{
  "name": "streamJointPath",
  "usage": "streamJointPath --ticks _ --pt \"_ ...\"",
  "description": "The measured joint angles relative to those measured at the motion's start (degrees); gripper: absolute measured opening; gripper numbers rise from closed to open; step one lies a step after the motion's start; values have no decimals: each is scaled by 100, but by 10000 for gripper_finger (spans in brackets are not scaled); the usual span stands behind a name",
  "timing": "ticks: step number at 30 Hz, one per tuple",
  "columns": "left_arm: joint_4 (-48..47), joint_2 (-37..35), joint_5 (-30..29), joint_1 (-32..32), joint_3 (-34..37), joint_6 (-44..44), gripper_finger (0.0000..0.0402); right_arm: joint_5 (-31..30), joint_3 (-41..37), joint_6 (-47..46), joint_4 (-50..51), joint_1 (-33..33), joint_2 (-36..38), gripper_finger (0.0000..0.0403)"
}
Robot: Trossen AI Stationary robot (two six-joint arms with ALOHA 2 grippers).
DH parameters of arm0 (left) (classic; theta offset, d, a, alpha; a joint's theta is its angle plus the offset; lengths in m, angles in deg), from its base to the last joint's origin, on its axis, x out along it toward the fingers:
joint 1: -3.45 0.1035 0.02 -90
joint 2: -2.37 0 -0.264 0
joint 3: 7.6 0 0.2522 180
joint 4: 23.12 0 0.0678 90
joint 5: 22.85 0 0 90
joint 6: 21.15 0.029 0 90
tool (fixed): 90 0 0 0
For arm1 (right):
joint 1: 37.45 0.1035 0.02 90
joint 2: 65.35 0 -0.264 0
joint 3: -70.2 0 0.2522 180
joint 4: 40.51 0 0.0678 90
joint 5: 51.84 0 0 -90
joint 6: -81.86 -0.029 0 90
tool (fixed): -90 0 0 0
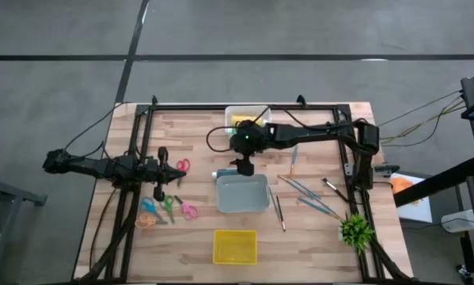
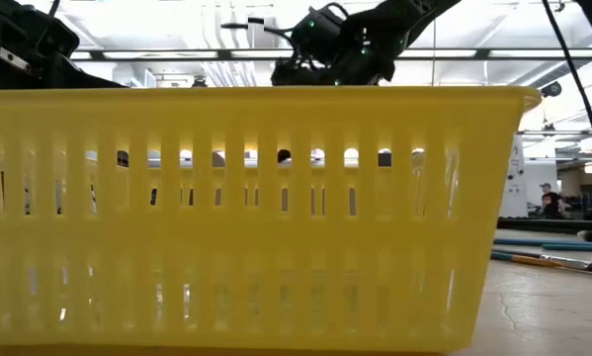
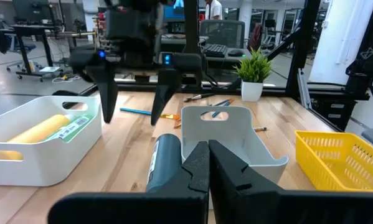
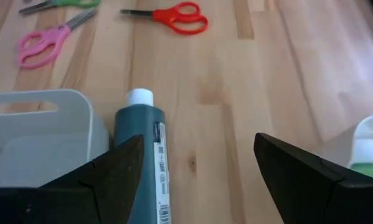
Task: Pick & Place Paint Supplies
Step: Put the black paint bottle into the white bin
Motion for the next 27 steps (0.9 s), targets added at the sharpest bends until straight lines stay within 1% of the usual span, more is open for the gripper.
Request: streamJointPath --ticks 5,9,14,19,27 --pt "-2 0 0 1 -2 2 0 432 -2 -167 -18 -49 -260 302" --pt "0 0 0 -1 -1 1 0 615 31 -25 13 -43 -459 302" --pt "-1 0 1 0 -1 1 0 1020 365 45 338 -100 -674 302" --pt "-1 0 1 1 0 0 0 1107 709 261 828 -97 -952 302" --pt "0 2 0 1 -2 0 0 1418 1186 423 1309 -97 -1410 302"
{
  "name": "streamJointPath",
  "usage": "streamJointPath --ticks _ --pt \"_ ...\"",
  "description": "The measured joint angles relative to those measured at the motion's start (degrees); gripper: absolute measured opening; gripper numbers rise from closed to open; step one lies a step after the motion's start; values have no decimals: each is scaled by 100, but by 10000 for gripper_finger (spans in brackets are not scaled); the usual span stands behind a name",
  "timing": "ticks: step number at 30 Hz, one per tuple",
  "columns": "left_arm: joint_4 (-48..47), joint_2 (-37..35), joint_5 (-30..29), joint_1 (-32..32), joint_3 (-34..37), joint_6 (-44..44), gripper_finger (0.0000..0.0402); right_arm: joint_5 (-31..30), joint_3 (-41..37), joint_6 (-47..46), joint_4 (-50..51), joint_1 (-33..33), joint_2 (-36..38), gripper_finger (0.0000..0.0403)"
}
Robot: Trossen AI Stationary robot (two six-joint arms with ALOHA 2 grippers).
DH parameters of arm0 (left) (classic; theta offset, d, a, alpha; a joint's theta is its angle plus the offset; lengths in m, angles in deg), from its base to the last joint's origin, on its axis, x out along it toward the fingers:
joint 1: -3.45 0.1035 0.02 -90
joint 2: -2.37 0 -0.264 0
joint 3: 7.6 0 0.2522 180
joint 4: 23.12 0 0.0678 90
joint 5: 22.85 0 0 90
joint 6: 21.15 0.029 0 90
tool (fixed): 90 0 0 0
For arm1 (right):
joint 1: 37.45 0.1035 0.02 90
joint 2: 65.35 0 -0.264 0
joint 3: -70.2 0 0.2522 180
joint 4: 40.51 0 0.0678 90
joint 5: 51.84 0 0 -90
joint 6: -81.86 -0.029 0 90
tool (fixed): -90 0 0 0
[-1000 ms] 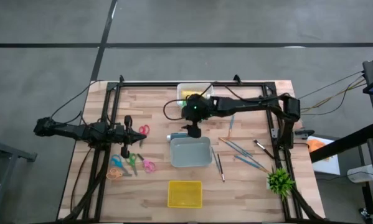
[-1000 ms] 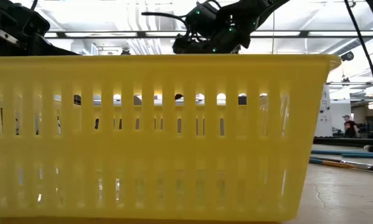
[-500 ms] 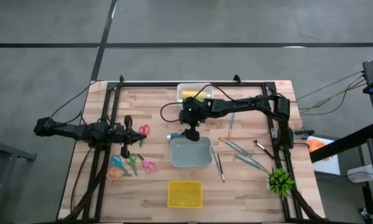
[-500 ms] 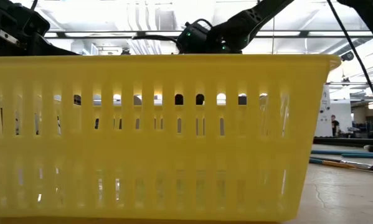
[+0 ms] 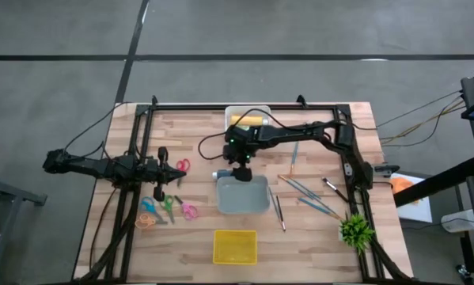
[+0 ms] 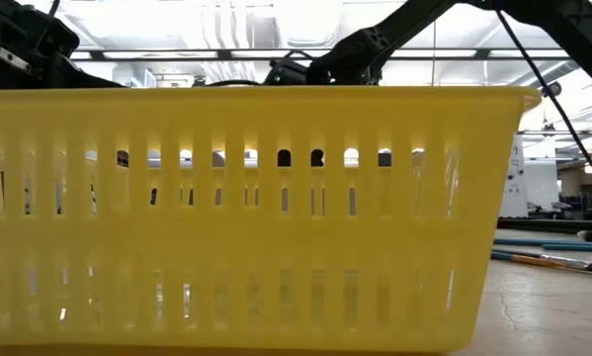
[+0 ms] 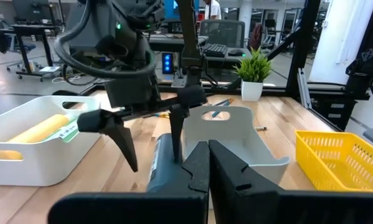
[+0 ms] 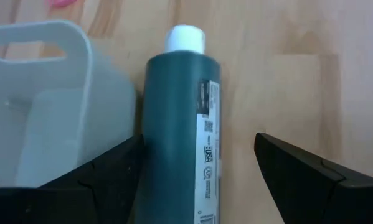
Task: Pick & Place Paint Supplies
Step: Put the black paint bottle into the white bin
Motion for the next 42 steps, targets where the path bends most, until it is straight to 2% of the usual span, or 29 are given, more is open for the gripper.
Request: streamJointPath --ticks 7,14,42 --pt "-1 -2 2 -2 0 1 0 -182 149 34 223 -8 -90 302" --pt "0 -2 0 0 0 0 0 -1142 147 29 246 -13 -55 302" --pt "-1 -2 0 0 0 2 0 -1495 140 26 189 -11 -42 296"
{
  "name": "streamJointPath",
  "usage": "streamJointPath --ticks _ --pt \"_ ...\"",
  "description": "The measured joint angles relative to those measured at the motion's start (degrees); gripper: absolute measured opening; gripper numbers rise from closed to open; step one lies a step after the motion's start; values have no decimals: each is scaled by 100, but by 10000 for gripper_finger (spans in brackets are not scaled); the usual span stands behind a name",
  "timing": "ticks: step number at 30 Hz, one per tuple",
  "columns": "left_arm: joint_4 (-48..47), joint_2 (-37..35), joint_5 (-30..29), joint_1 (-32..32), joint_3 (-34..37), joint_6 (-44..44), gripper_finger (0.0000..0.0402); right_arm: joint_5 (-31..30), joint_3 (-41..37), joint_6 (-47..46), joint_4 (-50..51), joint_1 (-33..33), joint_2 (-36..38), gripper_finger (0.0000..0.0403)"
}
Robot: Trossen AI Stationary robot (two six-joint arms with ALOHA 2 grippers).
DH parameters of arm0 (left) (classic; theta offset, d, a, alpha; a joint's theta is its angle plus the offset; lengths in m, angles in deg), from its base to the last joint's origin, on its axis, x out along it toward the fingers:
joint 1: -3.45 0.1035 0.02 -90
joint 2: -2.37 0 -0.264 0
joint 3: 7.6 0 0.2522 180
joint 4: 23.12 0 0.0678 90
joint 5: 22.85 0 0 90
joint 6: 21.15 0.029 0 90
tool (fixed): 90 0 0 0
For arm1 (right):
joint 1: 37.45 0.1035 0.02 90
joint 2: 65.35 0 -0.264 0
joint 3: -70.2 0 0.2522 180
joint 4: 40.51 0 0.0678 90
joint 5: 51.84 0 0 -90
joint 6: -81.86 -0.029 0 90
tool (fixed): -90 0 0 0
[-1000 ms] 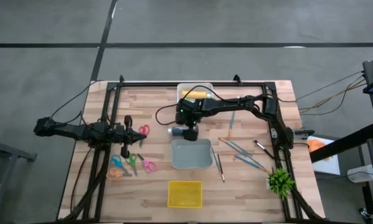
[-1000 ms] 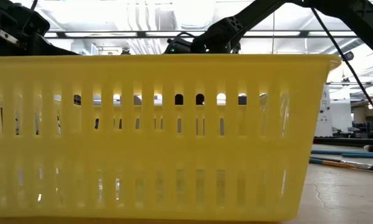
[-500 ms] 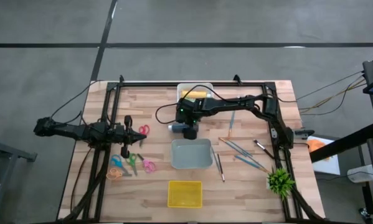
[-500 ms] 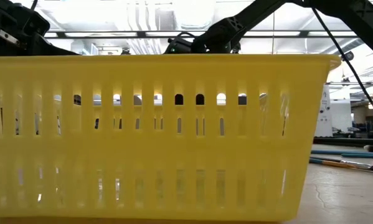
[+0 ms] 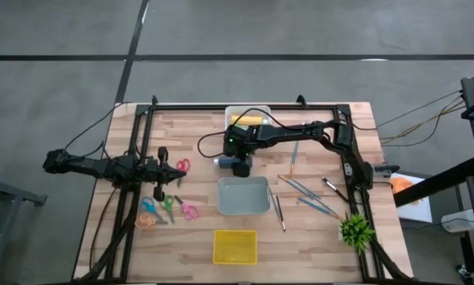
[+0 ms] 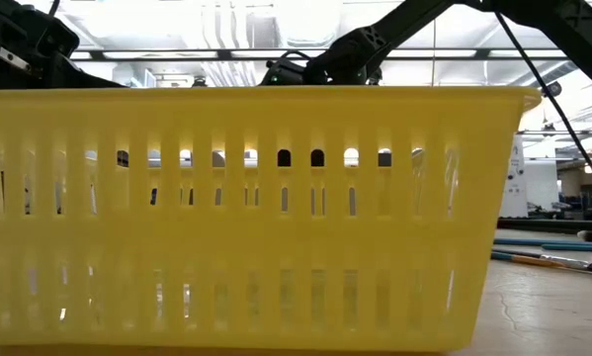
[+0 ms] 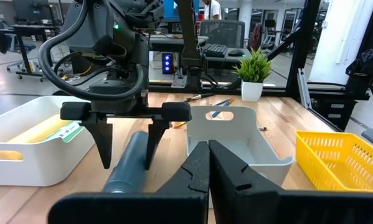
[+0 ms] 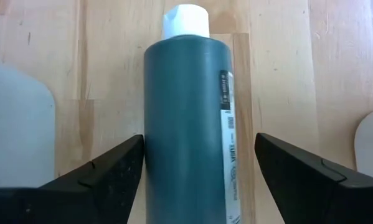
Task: Pick & Place Paint Supplies
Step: Put the black paint bottle into the white bin
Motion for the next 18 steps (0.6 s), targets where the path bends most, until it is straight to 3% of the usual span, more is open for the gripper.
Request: streamJointPath --ticks 11,18 --pt "1 0 0 0 2 -1 0 42 0 79 -17 2 9 180" --pt "1 0 0 0 0 -1 0 48 0 95 -21 2 9 156"
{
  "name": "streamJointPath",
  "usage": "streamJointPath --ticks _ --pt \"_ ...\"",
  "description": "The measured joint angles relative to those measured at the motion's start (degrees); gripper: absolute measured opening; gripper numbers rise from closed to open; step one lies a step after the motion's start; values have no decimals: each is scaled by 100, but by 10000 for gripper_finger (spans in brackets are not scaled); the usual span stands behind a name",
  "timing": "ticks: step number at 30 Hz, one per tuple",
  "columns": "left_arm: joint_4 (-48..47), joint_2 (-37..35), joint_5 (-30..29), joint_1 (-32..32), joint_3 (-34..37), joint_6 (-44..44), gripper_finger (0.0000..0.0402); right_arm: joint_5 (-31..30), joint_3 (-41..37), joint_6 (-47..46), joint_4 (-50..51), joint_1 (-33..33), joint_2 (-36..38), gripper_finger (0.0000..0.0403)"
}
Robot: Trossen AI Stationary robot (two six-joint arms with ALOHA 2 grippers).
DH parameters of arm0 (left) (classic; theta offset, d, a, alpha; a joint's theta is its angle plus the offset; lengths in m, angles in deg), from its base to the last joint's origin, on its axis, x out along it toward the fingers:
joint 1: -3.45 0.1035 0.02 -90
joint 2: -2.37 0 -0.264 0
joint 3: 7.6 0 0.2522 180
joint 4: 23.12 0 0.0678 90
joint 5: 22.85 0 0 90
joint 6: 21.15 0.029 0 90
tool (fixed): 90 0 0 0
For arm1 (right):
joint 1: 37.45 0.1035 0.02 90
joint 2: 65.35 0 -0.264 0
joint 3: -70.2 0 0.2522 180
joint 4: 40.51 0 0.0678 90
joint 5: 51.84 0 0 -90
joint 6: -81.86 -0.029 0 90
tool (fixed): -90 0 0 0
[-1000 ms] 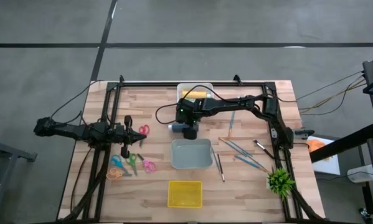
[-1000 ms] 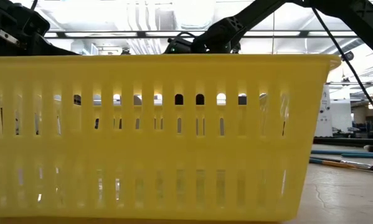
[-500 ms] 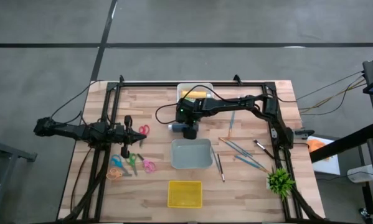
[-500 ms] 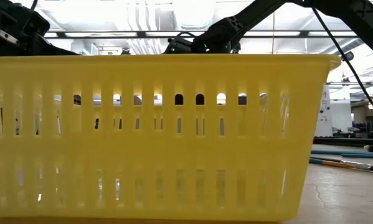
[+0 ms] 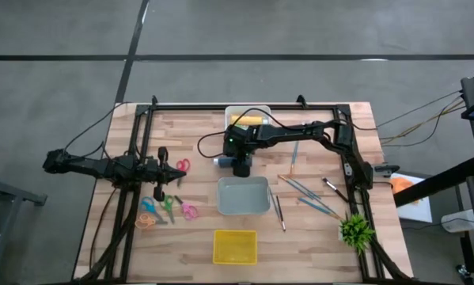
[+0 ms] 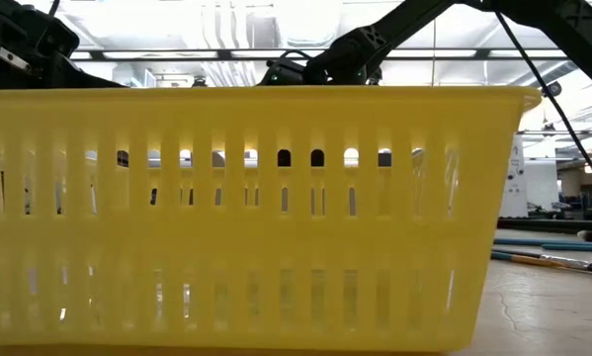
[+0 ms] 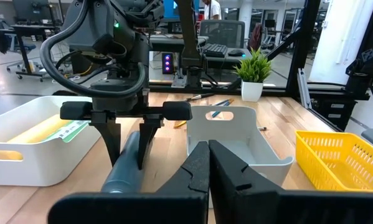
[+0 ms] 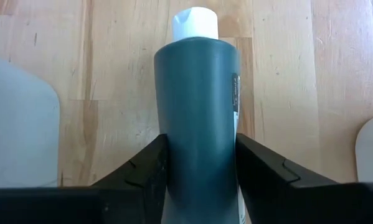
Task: Pick & Place Paint Supplies
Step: Put the black paint bottle into the white bin
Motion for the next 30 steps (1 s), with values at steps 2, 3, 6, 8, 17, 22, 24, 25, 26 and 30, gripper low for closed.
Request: streamJointPath --ticks 2,3,6,8,17,22,24,25,26,30 --pt "-1 0 0 0 1 0 0 2 0 9 -3 0 0 155" --pt "0 0 0 0 1 0 0 4 0 17 -5 0 0 155" --pt "-1 0 0 0 0 0 0 11 0 38 -22 0 5 154" --pt "0 0 0 0 0 2 0 9 -2 42 -17 0 49 154" --pt "-2 0 0 -2 0 0 0 -208 65 301 64 0 565 153" --pt "0 2 0 -2 1 1 0 -720 63 532 230 -3 965 153" --pt "-1 1 0 0 0 0 0 -1006 63 589 353 -9 1132 153" --pt "-2 2 0 -2 0 0 0 -1148 63 633 425 -15 1212 153" --pt "-2 0 0 -2 2 2 0 -1295 63 666 501 -21 1276 153" --pt "0 2 0 -2 0 1 0 -1809 61 860 621 -95 1513 153"
